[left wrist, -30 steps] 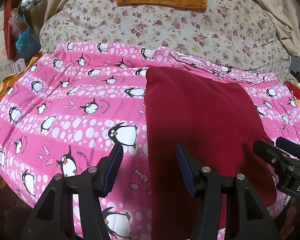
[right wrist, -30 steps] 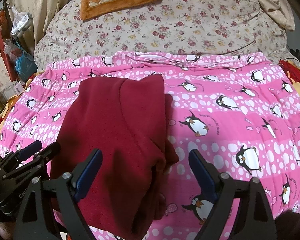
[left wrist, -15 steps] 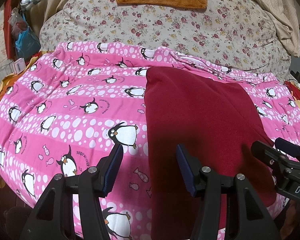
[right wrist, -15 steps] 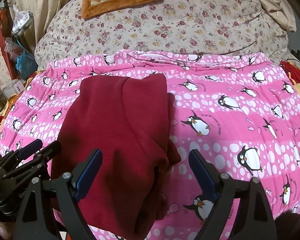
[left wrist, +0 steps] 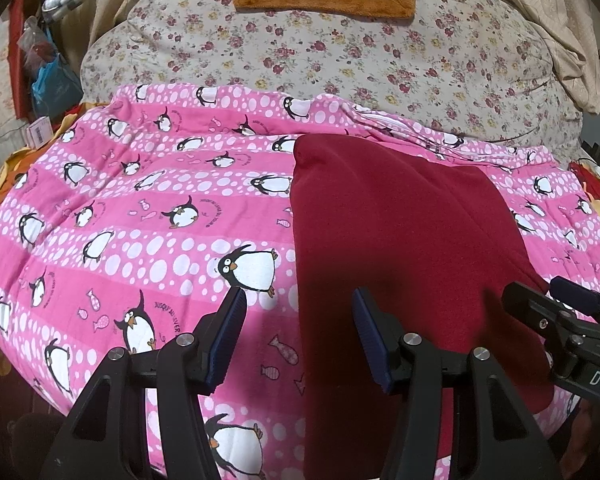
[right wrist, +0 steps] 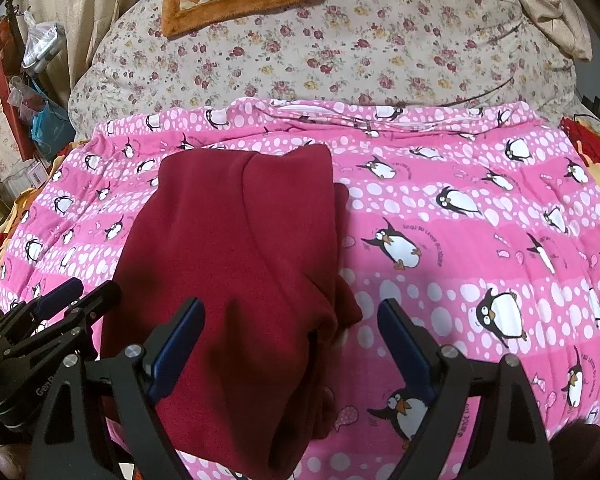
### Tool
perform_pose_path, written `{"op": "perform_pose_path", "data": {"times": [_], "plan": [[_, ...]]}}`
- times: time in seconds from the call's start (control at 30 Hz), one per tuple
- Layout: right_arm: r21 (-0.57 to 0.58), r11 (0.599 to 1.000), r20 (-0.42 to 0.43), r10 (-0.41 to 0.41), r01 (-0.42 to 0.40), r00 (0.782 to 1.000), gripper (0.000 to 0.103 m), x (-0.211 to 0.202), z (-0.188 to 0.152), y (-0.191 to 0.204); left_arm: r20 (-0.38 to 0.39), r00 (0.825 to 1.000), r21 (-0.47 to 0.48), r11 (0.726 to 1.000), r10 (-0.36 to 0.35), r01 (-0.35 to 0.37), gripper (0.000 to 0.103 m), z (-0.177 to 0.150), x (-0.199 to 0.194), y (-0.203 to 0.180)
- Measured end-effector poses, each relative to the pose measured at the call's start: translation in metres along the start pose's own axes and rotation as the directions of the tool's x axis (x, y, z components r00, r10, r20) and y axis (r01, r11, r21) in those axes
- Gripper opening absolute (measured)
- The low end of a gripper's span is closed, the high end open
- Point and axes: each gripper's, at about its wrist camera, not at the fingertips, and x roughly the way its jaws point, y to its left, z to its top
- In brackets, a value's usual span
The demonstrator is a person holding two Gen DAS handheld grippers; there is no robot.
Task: Fold small clothes
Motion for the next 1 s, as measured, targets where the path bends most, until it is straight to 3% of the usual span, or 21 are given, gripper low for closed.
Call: {"op": "perform_pose_path", "data": {"times": [1.0], "plan": [[-0.001,1.0,-0.008,-0.001,0.001,1.0,0.091,0.0036,-0.003,0.0026,0.001,1.0,-0.008,1.0,-0.003,0.003,0.035,-0.0007,-0.0001,0.0006]]}}
